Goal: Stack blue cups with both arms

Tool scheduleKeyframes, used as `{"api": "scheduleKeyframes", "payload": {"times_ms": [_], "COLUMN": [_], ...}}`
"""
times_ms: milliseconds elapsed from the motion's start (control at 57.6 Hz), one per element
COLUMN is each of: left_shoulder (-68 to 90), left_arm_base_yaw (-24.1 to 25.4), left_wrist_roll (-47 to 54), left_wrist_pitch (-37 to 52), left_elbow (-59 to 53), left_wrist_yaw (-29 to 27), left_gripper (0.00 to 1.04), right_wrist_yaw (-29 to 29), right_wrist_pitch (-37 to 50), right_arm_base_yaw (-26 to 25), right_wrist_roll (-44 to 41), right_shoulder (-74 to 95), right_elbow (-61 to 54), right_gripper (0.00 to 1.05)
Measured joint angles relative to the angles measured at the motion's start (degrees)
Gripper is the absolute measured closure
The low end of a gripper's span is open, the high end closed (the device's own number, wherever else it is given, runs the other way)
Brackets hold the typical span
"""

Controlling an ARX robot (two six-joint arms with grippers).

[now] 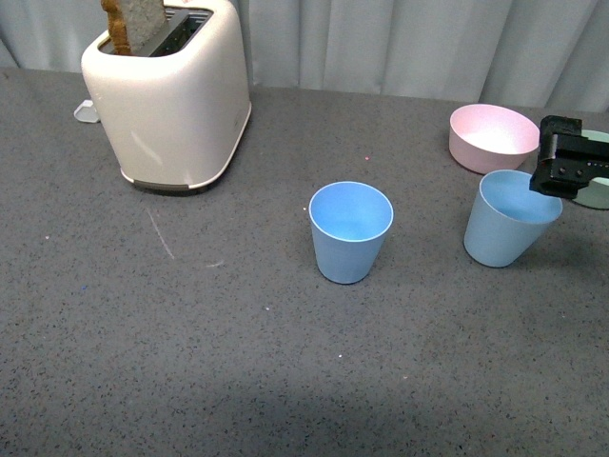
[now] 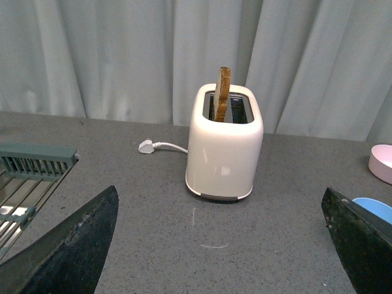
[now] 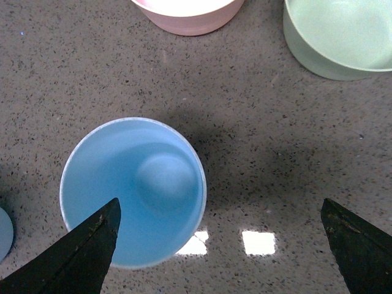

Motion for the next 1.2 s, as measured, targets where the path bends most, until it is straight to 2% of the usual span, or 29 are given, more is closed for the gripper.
{"api": "scheduleKeyframes", "payload": {"times_ms": [191,330,817,990,1199], "left_shoulder": [0.0,0.0,0.0,0.0,0.0], "left_arm_base_yaw": [0.0,0.0,0.0,0.0,0.0], "left_wrist_roll": [0.0,0.0,0.0,0.0,0.0], "left_wrist_pitch": [0.0,0.0,0.0,0.0,0.0], "left_elbow": [0.0,0.0,0.0,0.0,0.0], "left_wrist_yaw": [0.0,0.0,0.0,0.0,0.0], "left_gripper": [0.07,0.07,0.07,0.07,0.07], "right_wrist_yaw": [-0.2,0.0,-0.4,-2.0,-9.4], "right_wrist_pitch": [-2.3,-4.7,-7.0,-7.4,-10.2], "right_arm_base_yaw": [0.2,0.5,1.1,1.0,1.9], "right_wrist_roll": [2.4,4.6,7.0,7.8,9.6], "right_shoulder": [6.1,9.5,11.1,10.6,4.2], "right_elbow": [5.4,8.3,9.8,9.8,9.0], "right_gripper": [0.10,0.34,1.02,1.04,1.04]}}
